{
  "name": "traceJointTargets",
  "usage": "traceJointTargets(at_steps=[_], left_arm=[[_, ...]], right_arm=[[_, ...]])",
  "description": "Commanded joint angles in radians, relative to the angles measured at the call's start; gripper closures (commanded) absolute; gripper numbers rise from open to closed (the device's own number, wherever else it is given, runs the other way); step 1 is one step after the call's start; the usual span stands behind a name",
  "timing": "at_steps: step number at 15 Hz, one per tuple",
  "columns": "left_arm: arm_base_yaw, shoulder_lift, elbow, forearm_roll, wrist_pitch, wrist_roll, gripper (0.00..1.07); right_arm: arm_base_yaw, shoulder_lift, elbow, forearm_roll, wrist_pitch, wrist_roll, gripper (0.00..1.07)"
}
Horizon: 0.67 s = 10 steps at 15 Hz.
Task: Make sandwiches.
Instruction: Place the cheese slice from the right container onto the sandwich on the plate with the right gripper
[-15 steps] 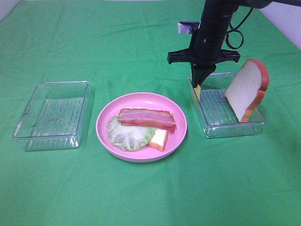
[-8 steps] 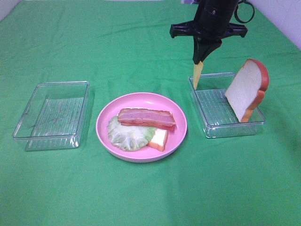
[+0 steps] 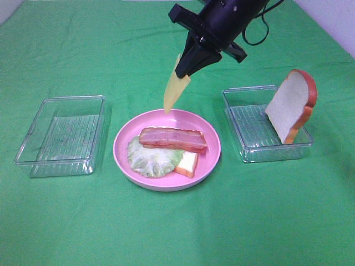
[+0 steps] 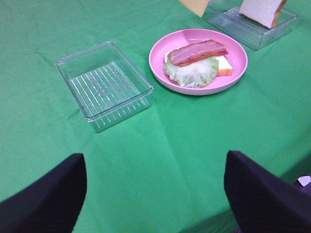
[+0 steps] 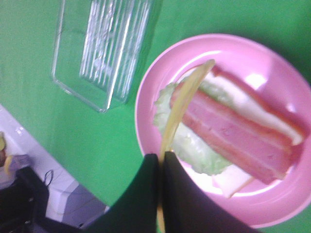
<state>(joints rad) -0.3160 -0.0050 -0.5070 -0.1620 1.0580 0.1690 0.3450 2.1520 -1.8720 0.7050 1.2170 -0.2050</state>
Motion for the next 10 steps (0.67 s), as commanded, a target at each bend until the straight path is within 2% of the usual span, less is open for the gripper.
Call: traceJointTargets(at_steps=[1, 4, 7, 8, 10], left_arm=[[0.001, -0.008, 0.004, 0.002, -0.007, 0.0, 0.32], [0.001, -0.008, 0.004, 0.002, -0.007, 0.0, 0.32], [0.001, -0.008, 0.004, 0.002, -0.007, 0.0, 0.32], [0.001, -0.008, 0.004, 0.002, -0.007, 0.0, 0.32], [0.001, -0.008, 0.004, 0.002, -0.007, 0.0, 0.32]], right_arm=[[0.033, -0.003, 0.099, 0.096, 0.061, -0.113, 1.07], [0.125, 0.031, 0.134, 0.122, -0.028, -0.156, 1.07], [0.155, 0.063, 0.134, 0.122, -0.125, -0.149, 1.07], [0.155, 0.069, 0.134, 0.092, -0.147, -0.132, 1.07], [0.155, 0.069, 0.134, -0.068, -0.183, 0.014, 1.07]])
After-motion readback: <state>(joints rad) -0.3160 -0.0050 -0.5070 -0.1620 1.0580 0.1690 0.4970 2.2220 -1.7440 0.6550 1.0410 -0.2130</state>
